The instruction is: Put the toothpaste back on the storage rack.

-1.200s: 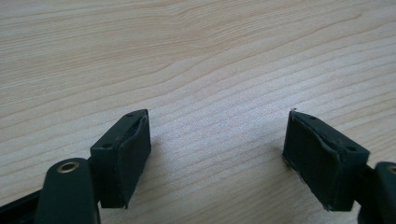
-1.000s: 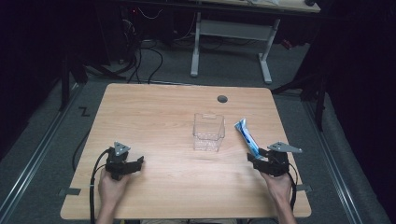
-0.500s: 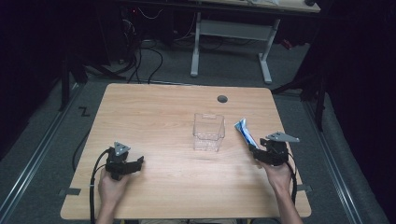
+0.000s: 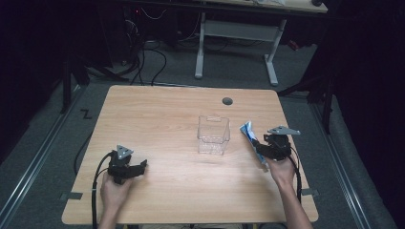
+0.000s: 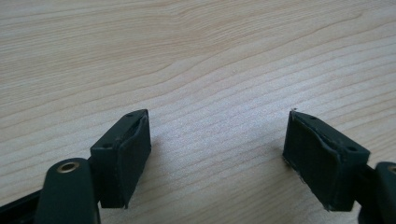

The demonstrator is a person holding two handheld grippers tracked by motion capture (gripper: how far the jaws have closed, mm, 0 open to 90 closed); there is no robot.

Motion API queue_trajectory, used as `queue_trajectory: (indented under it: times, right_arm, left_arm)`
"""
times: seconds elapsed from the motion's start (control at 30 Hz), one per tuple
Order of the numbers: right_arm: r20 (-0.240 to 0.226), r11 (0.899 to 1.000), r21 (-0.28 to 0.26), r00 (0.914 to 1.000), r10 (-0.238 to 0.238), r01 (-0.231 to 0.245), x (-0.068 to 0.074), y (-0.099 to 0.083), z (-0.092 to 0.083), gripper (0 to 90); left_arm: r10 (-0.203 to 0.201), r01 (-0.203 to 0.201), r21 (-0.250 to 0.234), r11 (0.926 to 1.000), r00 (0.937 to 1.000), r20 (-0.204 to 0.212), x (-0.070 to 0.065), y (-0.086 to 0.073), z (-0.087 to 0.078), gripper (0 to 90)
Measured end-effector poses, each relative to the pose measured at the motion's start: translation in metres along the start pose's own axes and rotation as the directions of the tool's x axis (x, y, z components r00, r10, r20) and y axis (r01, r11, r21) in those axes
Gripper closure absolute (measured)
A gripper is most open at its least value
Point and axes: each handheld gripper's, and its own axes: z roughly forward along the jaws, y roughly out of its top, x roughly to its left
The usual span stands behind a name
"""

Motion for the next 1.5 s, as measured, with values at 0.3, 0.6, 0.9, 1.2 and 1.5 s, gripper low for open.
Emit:
queue_trajectory:
  times: [0.3,0.6,0.9,1.2,1.5]
  right_arm:
    - [0.014,0.999,0.024,0.9992,-0.036,0.036,0.004,0.019,0.013,47.9]
    - [0.025,0.996,0.073,0.9985,-0.050,0.048,0.008,0.030,0.035,48.4]
    - [0.040,0.992,0.118,0.9980,-0.048,0.043,0.008,0.033,0.054,48.8]
    - [0.061,0.983,0.178,0.9971,-0.044,0.033,0.004,0.028,0.075,49.5]
    - [0.090,0.970,0.240,0.9945,-0.054,0.031,0.004,0.027,0.087,50.3]
  left_arm:
    - [-0.001,0.001,0.001,1.0000,1.0000,0.003,0.000,0.000,0.000,23.6]
    - [-0.001,0.001,0.001,1.0000,1.0000,0.003,0.000,0.000,0.000,23.6]
    - [-0.001,0.001,0.001,1.0000,1.0000,0.002,0.000,0.000,0.000,23.5]
    - [-0.001,0.001,0.000,1.0000,1.0000,0.001,0.000,0.000,0.000,23.4]
    - [0.000,0.000,0.000,1.0000,1.0000,0.001,0.000,0.000,0.000,23.4]
